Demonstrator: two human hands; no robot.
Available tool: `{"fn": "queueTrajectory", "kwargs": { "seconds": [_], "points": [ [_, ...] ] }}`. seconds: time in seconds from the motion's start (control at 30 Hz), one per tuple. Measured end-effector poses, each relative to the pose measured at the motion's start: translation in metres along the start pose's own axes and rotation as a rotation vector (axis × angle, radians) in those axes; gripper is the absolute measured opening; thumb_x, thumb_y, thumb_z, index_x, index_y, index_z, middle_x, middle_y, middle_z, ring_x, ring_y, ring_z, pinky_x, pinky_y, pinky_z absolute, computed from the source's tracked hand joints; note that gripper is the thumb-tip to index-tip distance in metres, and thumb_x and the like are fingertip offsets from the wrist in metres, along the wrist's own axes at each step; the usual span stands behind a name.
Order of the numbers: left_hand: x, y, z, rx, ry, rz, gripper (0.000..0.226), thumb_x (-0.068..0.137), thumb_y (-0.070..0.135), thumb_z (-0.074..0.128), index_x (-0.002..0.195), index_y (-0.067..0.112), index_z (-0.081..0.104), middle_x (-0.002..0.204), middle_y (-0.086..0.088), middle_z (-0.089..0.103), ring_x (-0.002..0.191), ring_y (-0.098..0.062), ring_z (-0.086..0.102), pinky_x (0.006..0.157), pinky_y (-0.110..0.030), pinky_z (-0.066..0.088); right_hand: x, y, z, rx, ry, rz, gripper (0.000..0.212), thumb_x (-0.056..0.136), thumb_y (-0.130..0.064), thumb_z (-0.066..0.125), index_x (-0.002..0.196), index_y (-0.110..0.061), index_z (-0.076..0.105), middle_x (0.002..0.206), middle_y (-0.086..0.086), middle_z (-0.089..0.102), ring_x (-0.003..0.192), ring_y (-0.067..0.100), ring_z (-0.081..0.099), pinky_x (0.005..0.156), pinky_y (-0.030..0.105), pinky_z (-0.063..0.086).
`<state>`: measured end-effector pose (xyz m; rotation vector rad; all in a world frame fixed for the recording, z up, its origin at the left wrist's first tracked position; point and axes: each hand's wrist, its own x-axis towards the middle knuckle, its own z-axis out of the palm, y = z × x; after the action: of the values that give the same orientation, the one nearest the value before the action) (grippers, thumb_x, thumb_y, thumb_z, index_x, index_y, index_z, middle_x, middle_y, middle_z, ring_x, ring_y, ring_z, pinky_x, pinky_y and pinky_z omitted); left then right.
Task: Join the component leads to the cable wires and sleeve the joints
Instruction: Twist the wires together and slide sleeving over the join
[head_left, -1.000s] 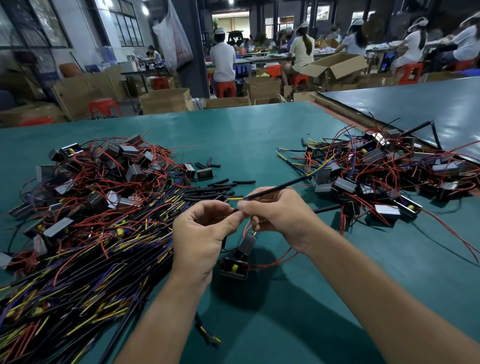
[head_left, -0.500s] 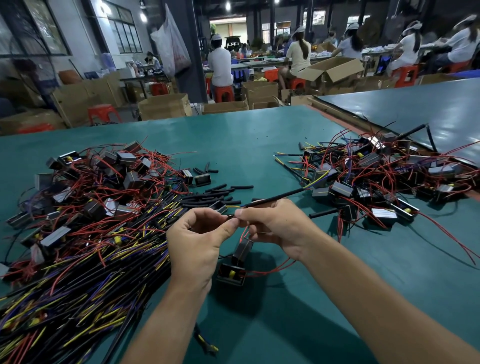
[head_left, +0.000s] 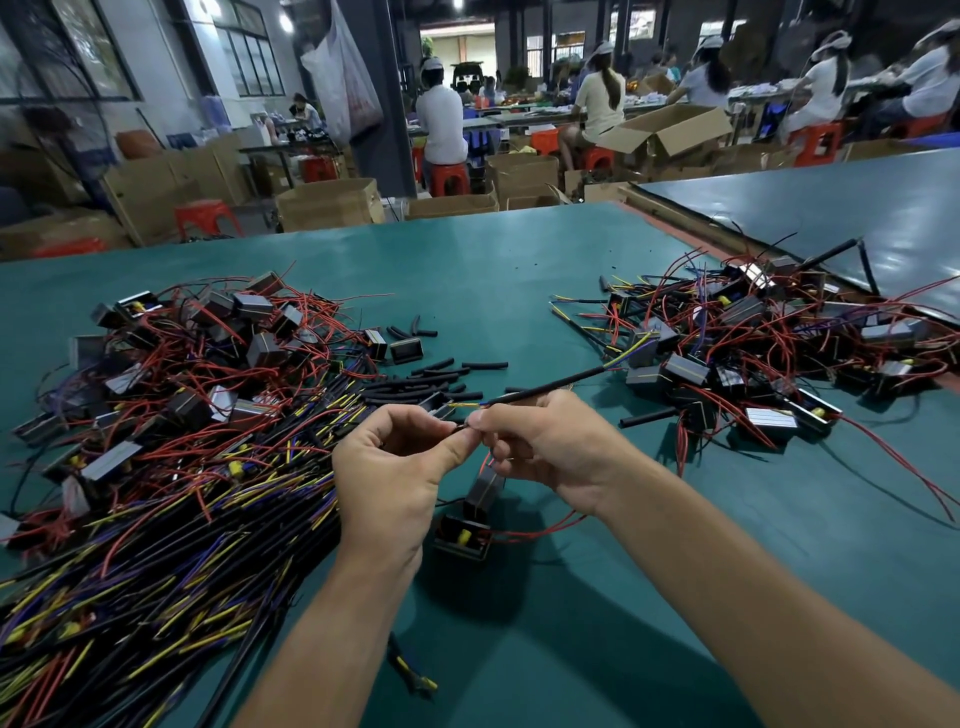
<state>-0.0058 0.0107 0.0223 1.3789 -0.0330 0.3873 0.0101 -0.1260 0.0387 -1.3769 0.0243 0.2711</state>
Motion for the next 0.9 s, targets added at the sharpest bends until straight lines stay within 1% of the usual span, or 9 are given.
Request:
{"fn": "queueTrajectory", "kwargs": {
  "seconds": [0.13,0.23,0.33,0.4,0.5,0.6,0.73,0.83,0.9],
  "points": [
    [-0.0002,0.0041,-0.0009,-0.008,-0.068,-0.071,0.026,0.060,-0.011,0.081,0.071,0.005,0.064,0.064,-0.002,0.066,0.057,-0.008,0.059,0.057,-0.016,0.051,0.0019,0.0020,0.0022,-0.105,0.079,-0.115,0.013,0.086,-0.007,0.069,0.072,-0.007,0.067,0.052,-0.002,0.054,0.049,0.009,0.048,0.054,0.022,0.050],
    [-0.0003,0.0049,-0.0010,-0.012,-0.075,-0.093,0.020,0.069,-0.009,0.078,0.075,0.007,0.068,0.069,-0.004,0.068,0.061,-0.012,0.060,0.060,-0.021,0.053,0.0028,0.0029,0.0037,-0.121,0.109,-0.183,0.018,0.086,-0.006,0.068,0.069,-0.010,0.067,0.049,-0.007,0.054,0.046,0.007,0.047,0.053,0.021,0.049],
    [0.0013,0.0048,-0.0018,-0.033,-0.046,-0.118,0.010,0.080,0.000,0.072,0.077,0.009,0.071,0.067,-0.003,0.068,0.058,-0.010,0.059,0.059,-0.022,0.052,0.0020,0.0026,0.0043,-0.117,0.104,-0.235,0.018,0.087,-0.006,0.069,0.070,-0.011,0.068,0.048,-0.010,0.055,0.045,0.004,0.048,0.053,0.020,0.049],
    [0.0022,0.0044,-0.0023,-0.034,-0.043,-0.136,0.010,0.081,0.001,0.071,0.077,0.010,0.070,0.065,-0.001,0.068,0.055,-0.008,0.060,0.055,-0.018,0.052,0.0010,0.0022,0.0041,-0.123,0.091,-0.259,0.019,0.087,-0.006,0.069,0.069,-0.012,0.068,0.048,-0.010,0.056,0.045,0.003,0.050,0.053,0.018,0.049],
    [0.0019,0.0019,-0.0034,-0.030,-0.034,-0.151,0.014,0.081,0.002,0.072,0.073,0.012,0.066,0.062,-0.001,0.069,0.053,-0.009,0.063,0.051,-0.019,0.053,0.0004,0.0029,0.0038,-0.129,0.080,-0.293,0.021,0.087,-0.004,0.069,0.068,-0.013,0.068,0.048,-0.010,0.057,0.045,0.003,0.050,0.052,0.017,0.049],
    [0.0014,-0.0006,-0.0035,0.063,-0.016,-0.082,0.015,0.081,0.004,0.073,0.071,0.013,0.068,0.061,-0.002,0.069,0.053,-0.012,0.062,0.050,-0.021,0.052,0.0009,0.0037,0.0048,-0.137,0.063,-0.321,0.025,0.086,0.000,0.069,0.066,-0.015,0.067,0.048,-0.010,0.058,0.044,0.002,0.050,0.050,0.017,0.049],
    [-0.0001,0.0012,-0.0021,0.171,-0.011,0.033,0.014,0.082,0.004,0.073,0.072,0.014,0.073,0.063,-0.004,0.070,0.054,-0.017,0.063,0.054,-0.028,0.055,0.0019,0.0023,0.0049,-0.153,0.068,-0.334,0.026,0.086,0.000,0.069,0.065,-0.016,0.067,0.047,-0.010,0.058,0.043,0.001,0.050,0.048,0.016,0.047],
    [-0.0037,0.0040,-0.0003,0.203,-0.029,0.094,0.019,0.081,0.000,0.072,0.073,0.016,0.075,0.065,-0.003,0.072,0.051,-0.015,0.065,0.052,-0.025,0.055,0.0023,0.0025,0.0036,-0.175,0.080,-0.328,0.025,0.085,-0.001,0.069,0.065,-0.015,0.068,0.046,-0.010,0.057,0.043,0.003,0.049,0.048,0.016,0.046],
    [-0.0051,0.0051,0.0010,0.231,-0.075,0.132,0.022,0.078,-0.002,0.074,0.074,0.020,0.076,0.065,0.001,0.073,0.052,-0.010,0.064,0.053,-0.020,0.052,0.0030,0.0029,0.0035,-0.188,0.086,-0.334,0.024,0.085,0.000,0.069,0.066,-0.015,0.069,0.047,-0.009,0.058,0.043,0.004,0.048,0.048,0.017,0.046]
  ]
}}
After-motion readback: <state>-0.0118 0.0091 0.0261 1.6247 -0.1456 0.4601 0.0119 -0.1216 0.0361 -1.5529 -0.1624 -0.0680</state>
